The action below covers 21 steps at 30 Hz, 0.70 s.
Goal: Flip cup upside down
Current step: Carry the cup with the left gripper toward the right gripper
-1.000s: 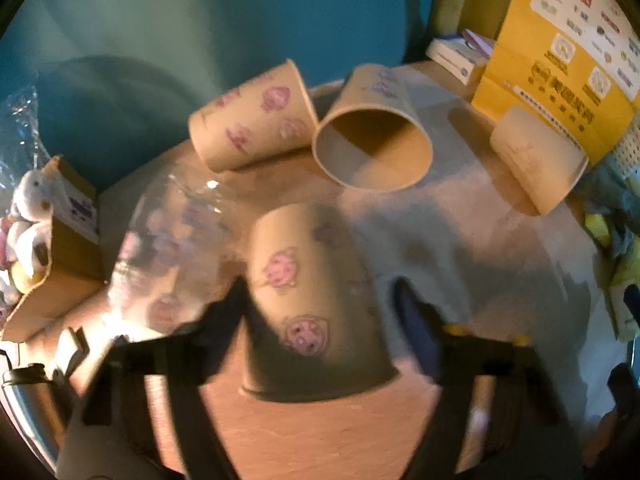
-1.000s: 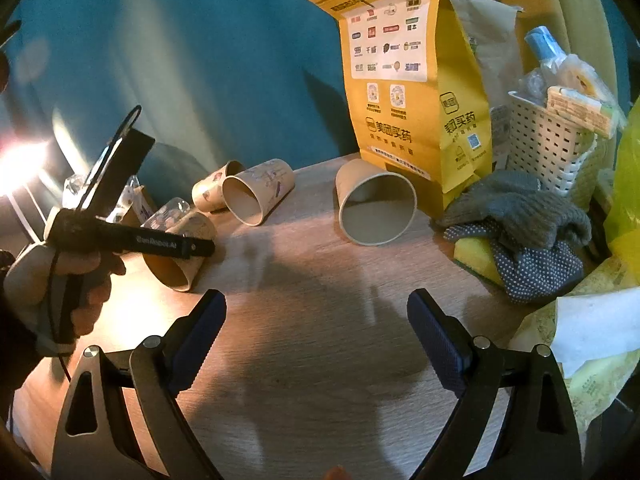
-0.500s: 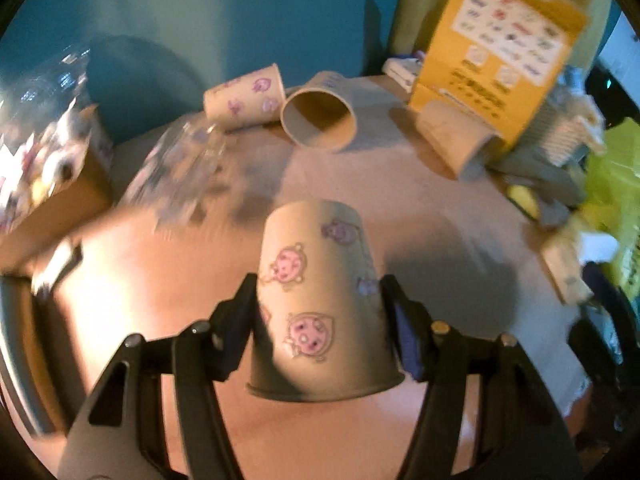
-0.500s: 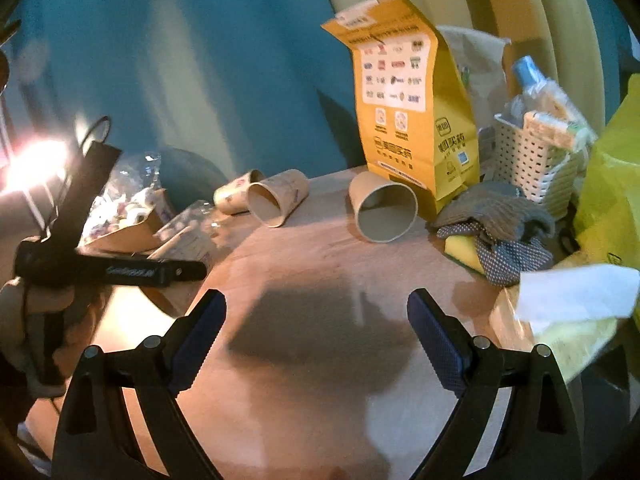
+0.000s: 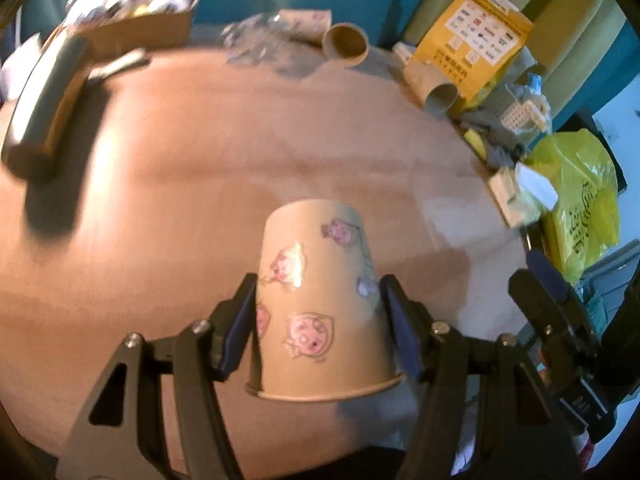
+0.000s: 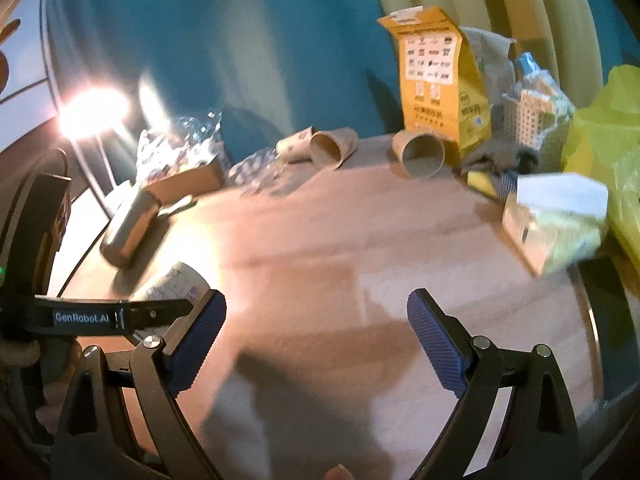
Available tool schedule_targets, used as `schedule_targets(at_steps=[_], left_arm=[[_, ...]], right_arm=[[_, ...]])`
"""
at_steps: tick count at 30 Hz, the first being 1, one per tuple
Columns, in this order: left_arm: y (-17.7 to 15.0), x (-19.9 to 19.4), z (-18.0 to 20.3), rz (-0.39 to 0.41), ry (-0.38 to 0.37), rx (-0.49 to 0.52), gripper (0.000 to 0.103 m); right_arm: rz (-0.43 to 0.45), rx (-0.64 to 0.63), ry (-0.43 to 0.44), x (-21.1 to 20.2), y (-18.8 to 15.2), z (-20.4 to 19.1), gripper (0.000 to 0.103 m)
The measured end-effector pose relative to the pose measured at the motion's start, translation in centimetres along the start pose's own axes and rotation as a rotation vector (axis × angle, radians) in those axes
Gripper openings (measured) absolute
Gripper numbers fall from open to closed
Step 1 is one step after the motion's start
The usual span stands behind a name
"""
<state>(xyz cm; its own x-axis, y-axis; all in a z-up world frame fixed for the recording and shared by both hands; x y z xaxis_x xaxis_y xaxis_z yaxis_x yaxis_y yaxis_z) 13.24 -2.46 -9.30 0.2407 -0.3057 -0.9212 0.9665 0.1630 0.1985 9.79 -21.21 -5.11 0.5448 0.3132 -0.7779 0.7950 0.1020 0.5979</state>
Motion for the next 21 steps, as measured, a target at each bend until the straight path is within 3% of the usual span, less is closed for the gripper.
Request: schedule_targets(at_steps=[6, 19, 20, 21], left_arm=[[-2.5, 0.7, -0.5, -0.01, -0.003, -0.004, 0.062], [-2.2, 2.0, -1.1, -0.041, 0.024, -0.014, 0.065], [-2.2, 2.0, -1.0, -0.041, 0.033, -0.009, 0.07], [-2.2, 1.9, -0.9, -0.037, 0.04, -0.01, 0.081]], right_arm=[[-0.035, -0.003, -0.002, -0.1, -2.5, -1.1, 0.094], [-0.052, -0.01, -0.004, 0.3, -2.8, -1.2, 0.094], [-0.052, -0.01, -0.005, 0.3, -2.8, -1.2, 0.094], [-0.052, -0.009, -0.006, 0.4, -2.8, -1.3, 0.094]])
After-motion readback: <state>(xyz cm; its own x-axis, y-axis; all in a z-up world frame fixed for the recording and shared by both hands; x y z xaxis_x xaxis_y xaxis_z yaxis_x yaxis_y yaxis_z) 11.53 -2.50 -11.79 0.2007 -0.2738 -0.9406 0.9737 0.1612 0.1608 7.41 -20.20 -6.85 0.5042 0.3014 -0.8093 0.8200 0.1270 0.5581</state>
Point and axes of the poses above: each gripper's, at about its wrist camera, not at the fingertips, and x roughly the way its jaws point, z to its right, y to its top, the point moved 1 cm from there along x, roughly the way its jaws point, and after that the axes turned 13 degrees about -z, right-handed, at the moved point
